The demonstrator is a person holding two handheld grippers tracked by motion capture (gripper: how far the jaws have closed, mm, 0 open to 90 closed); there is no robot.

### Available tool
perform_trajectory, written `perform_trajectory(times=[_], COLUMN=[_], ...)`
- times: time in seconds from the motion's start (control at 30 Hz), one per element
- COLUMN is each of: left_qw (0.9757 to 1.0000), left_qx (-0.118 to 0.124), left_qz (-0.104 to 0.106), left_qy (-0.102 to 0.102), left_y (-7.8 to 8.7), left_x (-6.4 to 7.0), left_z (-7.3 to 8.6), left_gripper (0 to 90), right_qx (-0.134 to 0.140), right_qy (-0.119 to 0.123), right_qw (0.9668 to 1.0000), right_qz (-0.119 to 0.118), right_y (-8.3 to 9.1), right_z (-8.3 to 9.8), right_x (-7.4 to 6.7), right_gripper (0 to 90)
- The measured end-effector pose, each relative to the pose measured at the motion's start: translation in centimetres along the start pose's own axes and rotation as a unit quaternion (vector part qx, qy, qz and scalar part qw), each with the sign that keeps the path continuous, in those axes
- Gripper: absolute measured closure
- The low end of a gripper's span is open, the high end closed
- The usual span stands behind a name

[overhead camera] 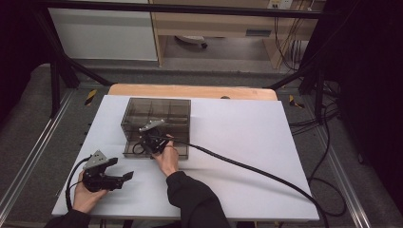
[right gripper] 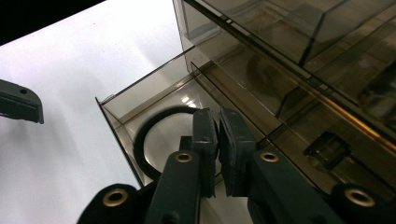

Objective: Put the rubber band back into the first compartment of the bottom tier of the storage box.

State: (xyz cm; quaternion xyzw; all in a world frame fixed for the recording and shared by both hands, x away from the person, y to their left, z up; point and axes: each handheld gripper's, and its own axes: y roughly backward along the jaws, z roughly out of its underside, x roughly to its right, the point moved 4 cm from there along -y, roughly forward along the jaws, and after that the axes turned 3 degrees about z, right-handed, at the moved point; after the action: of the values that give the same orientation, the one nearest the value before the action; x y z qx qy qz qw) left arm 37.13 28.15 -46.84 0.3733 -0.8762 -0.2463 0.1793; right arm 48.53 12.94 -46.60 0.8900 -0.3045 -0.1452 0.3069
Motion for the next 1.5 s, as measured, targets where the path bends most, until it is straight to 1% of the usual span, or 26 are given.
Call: perform_trajectory(times=[0.17, 0.23, 0.27, 0.3, 0.33, 0.37, 0.43, 0.5, 0.57, 0.73, 0.8, 0.87, 0.93, 1.07, 1.17, 1.3, 1.4, 1.5], left_qw=[1.0, 1.0, 1.0, 1.0, 1.0, 1.0, 1.0, 1.0, 1.0, 1.0, 1.0, 1.0, 1.0, 1.0, 1.0, 1.0, 1.0, 1.0], left_qx=[0.0, 0.0, 0.0, 0.0, 0.0, 0.0, 0.0, -0.001, -0.001, -0.002, -0.002, -0.002, -0.003, -0.003, -0.004, -0.005, -0.005, -0.005], left_qz=[0.0, 0.0, 0.0, 0.0, 0.0, 0.0, 0.0, 0.0, -0.001, -0.001, -0.001, -0.001, -0.002, -0.001, -0.002, -0.002, -0.003, -0.003], left_qy=[-0.001, 0.0, 0.0, 0.0, 0.0, -0.001, 0.0, 0.0, 0.0, -0.001, 0.0, -0.001, -0.001, 0.0, 0.0, -0.002, -0.002, -0.001], left_y=[0.0, 0.0, 0.0, 0.0, 0.0, 0.0, 0.0, 0.0, 0.0, 0.0, -0.1, -0.1, -0.1, -0.1, -0.1, -0.1, -0.1, -0.1], left_x=[0.0, 0.0, 0.0, 0.0, 0.0, 0.0, 0.0, 0.0, 0.0, 0.0, 0.0, 0.0, 0.0, 0.0, 0.0, 0.0, 0.0, 0.0], left_z=[0.0, 0.0, 0.0, 0.0, 0.0, 0.0, 0.0, 0.0, 0.0, 0.0, 0.0, 0.0, 0.0, 0.0, 0.1, 0.1, 0.1, 0.1], left_gripper=[10.2, 10.2, 10.2, 10.2, 10.2, 10.2, 10.2, 10.2, 10.2, 10.2, 10.2, 10.2, 10.2, 10.2, 10.2, 10.2, 10.2, 10.2], right_qx=[0.001, 0.004, 0.006, 0.008, 0.009, 0.01, 0.01, 0.008, 0.009, 0.009, 0.01, 0.011, 0.01, 0.01, 0.012, 0.012, 0.011, 0.009], right_qy=[0.002, 0.007, 0.011, 0.008, 0.012, 0.009, 0.012, 0.021, 0.024, 0.027, 0.024, 0.023, 0.027, 0.028, 0.022, 0.02, 0.017, 0.02], right_qw=[1.0, 1.0, 0.9999, 0.9999, 0.9999, 0.9999, 0.9998, 0.9997, 0.9996, 0.9994, 0.9994, 0.9994, 0.9994, 0.9993, 0.9994, 0.9996, 0.9995, 0.9996], right_qz=[0.003, 0.004, 0.001, 0.0, -0.004, -0.005, -0.01, -0.011, -0.01, -0.018, -0.023, -0.022, -0.019, -0.023, -0.023, -0.018, -0.023, -0.018], right_y=[0.2, 0.5, 0.6, 0.8, 0.9, 1.1, 1.5, 1.9, 2.4, 3.7, 4.2, 4.6, 5.2, 6.4, 7.3, 8.4, 9.2, 10.0], right_z=[-0.1, -0.2, -0.2, -0.3, -0.3, -0.4, -0.5, -0.6, -0.6, -0.5, -0.4, -0.3, -0.2, 0.1, 0.3, 0.7, 0.9, 1.2], right_x=[-0.1, -0.2, -0.3, -0.4, -0.4, -0.6, -0.8, -1.0, -1.2, -1.5, -1.6, -1.6, -1.6, -1.5, -1.3, -1.0, -0.9, -0.6], right_gripper=[81.0, 79.5, 78.1, 76.8, 75.7, 74.1, 70.7, 67.9, 64.7, 56.6, 52.9, 49.4, 46.2, 42.0, 36.9, 29.1, 26.5, 21.5])
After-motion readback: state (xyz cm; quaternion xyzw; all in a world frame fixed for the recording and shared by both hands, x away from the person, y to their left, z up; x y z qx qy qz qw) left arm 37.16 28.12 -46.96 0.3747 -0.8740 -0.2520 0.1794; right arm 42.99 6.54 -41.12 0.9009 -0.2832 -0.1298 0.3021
